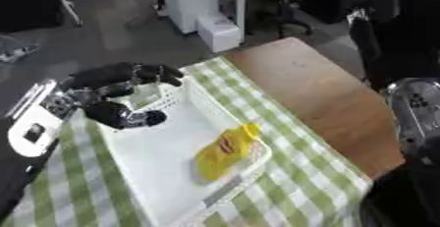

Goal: Pick up objects on the table and place them in the box.

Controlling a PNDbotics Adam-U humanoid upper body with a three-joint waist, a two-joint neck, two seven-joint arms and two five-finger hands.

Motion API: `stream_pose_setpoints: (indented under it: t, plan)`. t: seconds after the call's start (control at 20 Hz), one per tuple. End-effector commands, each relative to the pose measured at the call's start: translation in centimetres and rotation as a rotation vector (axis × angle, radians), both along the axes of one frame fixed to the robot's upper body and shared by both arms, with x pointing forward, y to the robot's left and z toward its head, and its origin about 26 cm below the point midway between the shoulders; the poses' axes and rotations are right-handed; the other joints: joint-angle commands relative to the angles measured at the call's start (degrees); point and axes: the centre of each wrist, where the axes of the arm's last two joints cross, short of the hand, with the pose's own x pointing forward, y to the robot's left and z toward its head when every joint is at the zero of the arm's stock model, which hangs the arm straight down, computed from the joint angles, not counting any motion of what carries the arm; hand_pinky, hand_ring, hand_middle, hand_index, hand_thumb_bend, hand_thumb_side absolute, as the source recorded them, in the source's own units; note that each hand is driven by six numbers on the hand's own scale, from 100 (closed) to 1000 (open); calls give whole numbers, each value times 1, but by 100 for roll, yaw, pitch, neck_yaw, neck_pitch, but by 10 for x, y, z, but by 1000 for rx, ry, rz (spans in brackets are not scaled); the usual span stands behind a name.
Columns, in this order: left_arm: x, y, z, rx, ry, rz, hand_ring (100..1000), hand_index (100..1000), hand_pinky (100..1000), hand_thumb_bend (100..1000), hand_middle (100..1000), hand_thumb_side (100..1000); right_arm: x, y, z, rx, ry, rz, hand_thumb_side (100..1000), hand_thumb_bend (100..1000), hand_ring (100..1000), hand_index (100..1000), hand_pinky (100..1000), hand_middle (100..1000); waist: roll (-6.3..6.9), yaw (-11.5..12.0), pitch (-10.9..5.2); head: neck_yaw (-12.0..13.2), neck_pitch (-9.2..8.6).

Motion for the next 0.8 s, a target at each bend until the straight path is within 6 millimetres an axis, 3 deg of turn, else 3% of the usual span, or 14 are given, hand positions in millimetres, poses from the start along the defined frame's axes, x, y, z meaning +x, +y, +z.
stream_pose_setpoints:
  t: [0.05,0.25,0.45,0.55,0.65,0.8]
  plan:
    - [-5,20,28,170,-104,-206,866,924,863,309,922,960,-3,-6,6,-15,-33,-22,752,340,500,728,150,549,-46,47,-76,-42,-52]
    - [-18,46,52,66,-163,-196,845,920,854,256,915,847,-3,-12,2,-21,-33,-51,752,341,500,728,149,549,-59,171,-104,-108,-53]
    - [-41,74,71,-44,-224,-189,778,890,774,149,874,733,-3,-20,-2,-18,-24,-96,752,340,500,727,151,548,-78,290,-143,-212,-28]
    - [-55,86,71,-110,-235,-181,722,864,699,100,844,701,-3,-25,-4,-12,-18,-120,751,339,499,727,152,548,-95,353,-161,-272,-12]
    - [-71,91,63,-177,-218,-163,635,811,569,100,796,680,-3,-29,-6,-3,-10,-146,749,338,499,728,152,546,-124,440,-174,-338,4]
    - [-96,89,47,-247,-156,-117,589,784,509,100,770,710,-4,-37,-10,10,3,-189,746,337,498,729,153,545,-179,576,-181,-418,58]
